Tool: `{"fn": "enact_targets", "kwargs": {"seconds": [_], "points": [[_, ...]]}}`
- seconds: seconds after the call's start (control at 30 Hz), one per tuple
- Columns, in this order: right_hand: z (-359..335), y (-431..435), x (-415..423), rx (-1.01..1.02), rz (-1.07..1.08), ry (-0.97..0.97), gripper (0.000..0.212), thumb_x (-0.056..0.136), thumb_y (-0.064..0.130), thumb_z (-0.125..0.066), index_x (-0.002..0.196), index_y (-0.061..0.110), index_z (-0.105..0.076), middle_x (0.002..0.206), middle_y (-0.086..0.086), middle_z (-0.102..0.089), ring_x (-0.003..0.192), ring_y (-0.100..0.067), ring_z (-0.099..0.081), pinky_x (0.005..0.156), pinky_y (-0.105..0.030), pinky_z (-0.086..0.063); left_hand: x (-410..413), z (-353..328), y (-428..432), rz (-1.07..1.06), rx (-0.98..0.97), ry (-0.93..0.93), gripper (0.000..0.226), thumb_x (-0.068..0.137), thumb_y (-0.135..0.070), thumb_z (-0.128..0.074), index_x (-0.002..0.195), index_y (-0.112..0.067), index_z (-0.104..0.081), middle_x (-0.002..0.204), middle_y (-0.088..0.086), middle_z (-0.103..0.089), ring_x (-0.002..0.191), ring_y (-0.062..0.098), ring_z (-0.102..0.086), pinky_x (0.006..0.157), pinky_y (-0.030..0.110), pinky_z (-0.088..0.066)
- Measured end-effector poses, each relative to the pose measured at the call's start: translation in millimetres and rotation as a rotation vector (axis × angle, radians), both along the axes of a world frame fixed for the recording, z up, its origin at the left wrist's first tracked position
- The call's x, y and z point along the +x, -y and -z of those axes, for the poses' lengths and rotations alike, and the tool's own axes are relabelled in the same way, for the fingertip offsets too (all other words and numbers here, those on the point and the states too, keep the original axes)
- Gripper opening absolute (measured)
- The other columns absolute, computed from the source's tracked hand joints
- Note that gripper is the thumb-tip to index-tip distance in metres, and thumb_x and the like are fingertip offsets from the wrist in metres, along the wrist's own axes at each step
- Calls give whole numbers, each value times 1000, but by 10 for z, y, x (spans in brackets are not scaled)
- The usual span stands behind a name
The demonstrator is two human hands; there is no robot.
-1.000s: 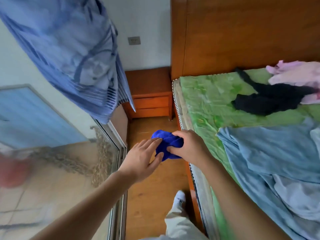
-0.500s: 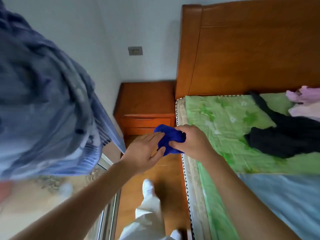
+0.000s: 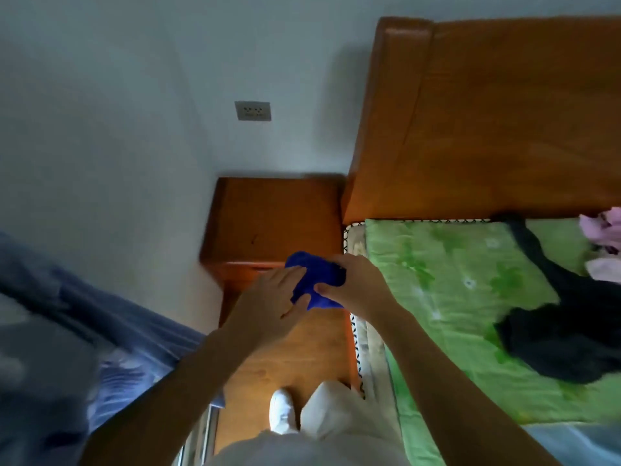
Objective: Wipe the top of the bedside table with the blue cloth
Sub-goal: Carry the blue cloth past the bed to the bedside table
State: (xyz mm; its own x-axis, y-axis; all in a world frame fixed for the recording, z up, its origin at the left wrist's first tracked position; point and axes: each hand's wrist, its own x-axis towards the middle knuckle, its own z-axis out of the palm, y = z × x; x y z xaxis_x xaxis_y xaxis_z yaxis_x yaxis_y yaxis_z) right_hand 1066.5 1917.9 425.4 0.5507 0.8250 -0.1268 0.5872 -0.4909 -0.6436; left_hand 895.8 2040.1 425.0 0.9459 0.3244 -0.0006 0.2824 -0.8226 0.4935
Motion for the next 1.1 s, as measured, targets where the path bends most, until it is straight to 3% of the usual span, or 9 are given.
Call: {"fn": "enact_targets", "kwargs": {"seconds": [0.1, 0.27, 0.4, 0.47, 0.57, 0.67, 0.87, 0.97, 1.1], "points": [[191, -380, 294, 7, -46, -18, 23, 69, 44, -73, 86, 30, -67, 70, 12, -64, 65, -3, -59, 60, -31, -50, 252, 146, -356, -27, 3, -34, 61, 100, -48, -29, 139, -7, -52, 136, 10, -61, 125, 24, -56, 105, 40, -44], [464, -979, 822, -24, -132, -74, 25, 75, 44, -73, 92, 26, -69, 72, 10, -66, 63, -4, -61, 64, -36, -56, 715, 356, -716, -175, -60, -62, 63, 99, -50, -29, 141, -8, -50, 135, 10, -61, 123, 24, -56, 102, 38, -44], [745, -1365, 1270, -47, -213, -89, 37, 77, 47, -73, 108, 29, -66, 85, 24, -56, 78, 8, -52, 70, -15, -42, 1115, 449, -990, -229, -67, -131, 63, 98, -49, -29, 140, -6, -51, 133, 11, -62, 119, 25, -57, 100, 38, -44], [854, -1515, 1468, -30, -234, -77, 34, 77, 47, -73, 106, 31, -66, 82, 28, -52, 78, 12, -50, 66, -9, -34, 1312, 511, -1140, -241, -62, -150, 62, 98, -47, -31, 138, -5, -54, 131, 13, -63, 118, 26, -58, 99, 40, -47], [1019, -1709, 1727, 8, -243, -78, 25, 75, 45, -73, 90, 26, -67, 75, 16, -62, 72, -2, -58, 60, -16, -43, 1609, 644, -1350, -226, -74, -189, 62, 98, -47, -32, 138, -5, -54, 133, 14, -62, 120, 28, -58, 100, 44, -47], [1247, -1834, 1937, 21, -220, -114, 23, 75, 40, -74, 86, 21, -68, 74, 7, -66, 68, -9, -59, 61, -32, -50, 1854, 884, -1520, -200, -64, -217, 60, 98, -45, -35, 135, -3, -56, 132, 16, -63, 119, 31, -59, 100, 43, -47], [1948, -2020, 2191, 0, -158, -160, 17, 76, 32, -77, 81, 20, -66, 68, 10, -61, 63, -7, -55, 56, -29, -46, 2170, 1636, -1739, -161, -135, -257, 58, 100, -43, -34, 137, -2, -52, 131, 17, -62, 115, 30, -60, 97, 44, -50], [2551, -2117, 2217, -23, -99, -150, 20, 76, 36, -75, 86, 22, -65, 73, 11, -60, 67, -9, -55, 60, -28, -47, 2242, 2181, -1880, -147, -172, -272, 58, 101, -43, -36, 141, -3, -49, 137, 17, -58, 118, 30, -58, 98, 45, -49], [3344, -2192, 2174, -91, 46, -156, 34, 81, 37, -73, 107, 16, -67, 92, 5, -65, 87, -17, -60, 79, -34, -51, 2220, 2846, -2088, -113, -203, -274, 46, 101, -35, -43, 136, -7, -54, 129, 12, -62, 107, 27, -59, 90, 44, -47]]}}
